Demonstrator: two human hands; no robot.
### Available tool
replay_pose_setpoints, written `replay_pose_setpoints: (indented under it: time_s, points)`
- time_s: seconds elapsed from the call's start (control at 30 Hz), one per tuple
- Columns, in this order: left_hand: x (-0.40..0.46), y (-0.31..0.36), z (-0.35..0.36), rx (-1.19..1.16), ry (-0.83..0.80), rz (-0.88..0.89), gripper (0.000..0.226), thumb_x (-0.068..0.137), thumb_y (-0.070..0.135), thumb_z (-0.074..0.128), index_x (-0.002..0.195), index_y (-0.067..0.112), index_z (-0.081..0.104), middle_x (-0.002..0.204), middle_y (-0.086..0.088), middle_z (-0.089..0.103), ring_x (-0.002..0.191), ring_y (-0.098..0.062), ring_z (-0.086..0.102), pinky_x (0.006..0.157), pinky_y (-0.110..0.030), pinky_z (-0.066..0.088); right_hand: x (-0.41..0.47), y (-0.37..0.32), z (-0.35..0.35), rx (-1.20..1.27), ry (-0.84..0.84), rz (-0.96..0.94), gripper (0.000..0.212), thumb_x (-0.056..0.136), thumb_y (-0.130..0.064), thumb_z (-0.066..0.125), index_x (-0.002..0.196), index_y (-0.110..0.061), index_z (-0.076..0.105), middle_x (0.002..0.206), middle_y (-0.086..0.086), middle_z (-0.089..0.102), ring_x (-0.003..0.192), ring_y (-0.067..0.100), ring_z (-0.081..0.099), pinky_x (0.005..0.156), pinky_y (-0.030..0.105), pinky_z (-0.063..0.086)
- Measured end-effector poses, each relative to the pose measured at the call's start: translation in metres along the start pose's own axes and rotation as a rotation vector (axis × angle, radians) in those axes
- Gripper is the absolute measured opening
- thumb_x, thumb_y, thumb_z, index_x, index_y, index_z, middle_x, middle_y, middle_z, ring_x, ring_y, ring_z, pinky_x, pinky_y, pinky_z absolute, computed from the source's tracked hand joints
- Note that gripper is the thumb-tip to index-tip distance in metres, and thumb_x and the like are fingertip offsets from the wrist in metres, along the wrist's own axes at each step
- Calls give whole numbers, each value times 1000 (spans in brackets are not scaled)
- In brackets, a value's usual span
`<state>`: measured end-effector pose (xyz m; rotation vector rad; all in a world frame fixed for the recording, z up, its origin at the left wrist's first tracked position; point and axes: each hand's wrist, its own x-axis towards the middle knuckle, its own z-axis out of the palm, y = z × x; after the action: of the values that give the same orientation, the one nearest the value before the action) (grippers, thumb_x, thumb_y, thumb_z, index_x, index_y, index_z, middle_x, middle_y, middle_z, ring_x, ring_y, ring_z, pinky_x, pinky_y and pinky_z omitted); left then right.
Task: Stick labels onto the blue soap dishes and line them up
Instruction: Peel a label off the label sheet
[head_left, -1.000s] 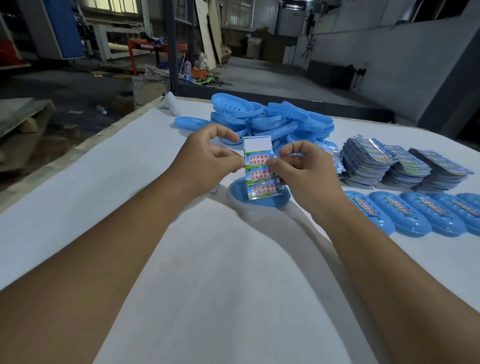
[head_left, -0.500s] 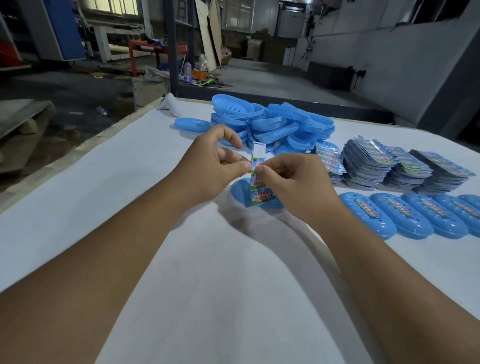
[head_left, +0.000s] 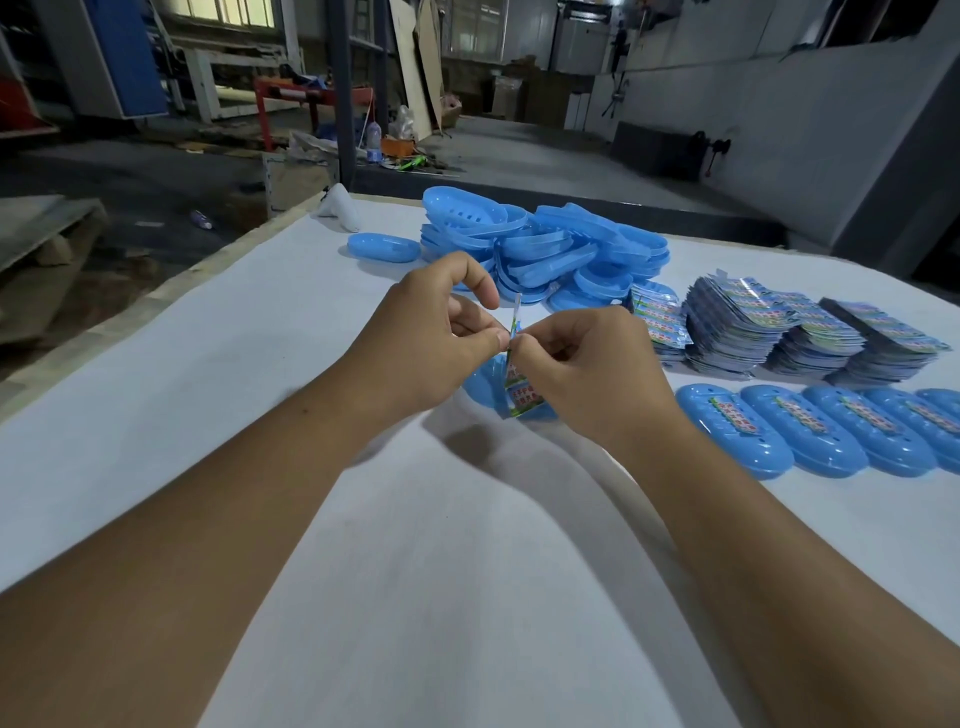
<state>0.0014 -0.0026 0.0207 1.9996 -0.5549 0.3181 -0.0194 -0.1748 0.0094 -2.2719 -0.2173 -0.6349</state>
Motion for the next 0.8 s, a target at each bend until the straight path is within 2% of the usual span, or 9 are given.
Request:
replay_pose_setpoints:
  time_s: [0.13,0.27,0.67,0.8]
  points:
    - [0,-1,1,26,4,15,30,85,16,77,84,32,51,77,16,74,70,-2,69,66,-14,51,0,-4,1,-43,11,-6,36,73,-46,56,68,-15,74,58,-2,66,58,21,60,55,35,53]
    - [0,-1,2,46,4,18,31,85,17,76,83,32,49,79,20,74,68,-1,67,69,-21,54,1,-3,1,-57,19,-22,35,72,-44,56,67,-15,74,57,-2,67,57,21,61,55,36,54]
    - [0,-1,2,14,-8,-7,30,85,16,76,84,28,49,77,17,74,63,-2,65,65,-15,51,1,-3,1,-73,6,-40,39,73,-42,54,70,-8,73,57,5,65,61,29,59,54,38,53]
    - [0,-2,2,13,-5,-16,30,85,17,76,85,28,49,77,17,74,64,-1,65,64,-13,51,1,-2,0,-67,-10,-35,35,76,-39,57,70,-9,74,57,5,65,58,27,57,53,36,51]
